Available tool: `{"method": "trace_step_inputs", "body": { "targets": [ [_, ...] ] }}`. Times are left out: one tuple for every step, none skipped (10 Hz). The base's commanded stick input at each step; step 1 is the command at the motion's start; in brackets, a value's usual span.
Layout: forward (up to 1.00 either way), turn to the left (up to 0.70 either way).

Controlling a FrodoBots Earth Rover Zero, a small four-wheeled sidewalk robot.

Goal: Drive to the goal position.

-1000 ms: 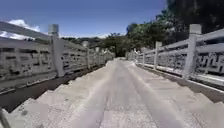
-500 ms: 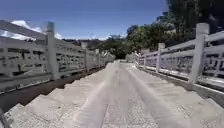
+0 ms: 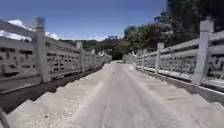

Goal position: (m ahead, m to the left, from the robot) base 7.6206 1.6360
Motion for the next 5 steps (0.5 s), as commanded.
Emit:
{"method": "trace_step_inputs", "body": {
  "targets": [
    [0.45,0.0],
    [0.45,0.0],
    [0.45,0.0],
    [0.45,0.0],
    [0.45,0.0]
  ]
}}
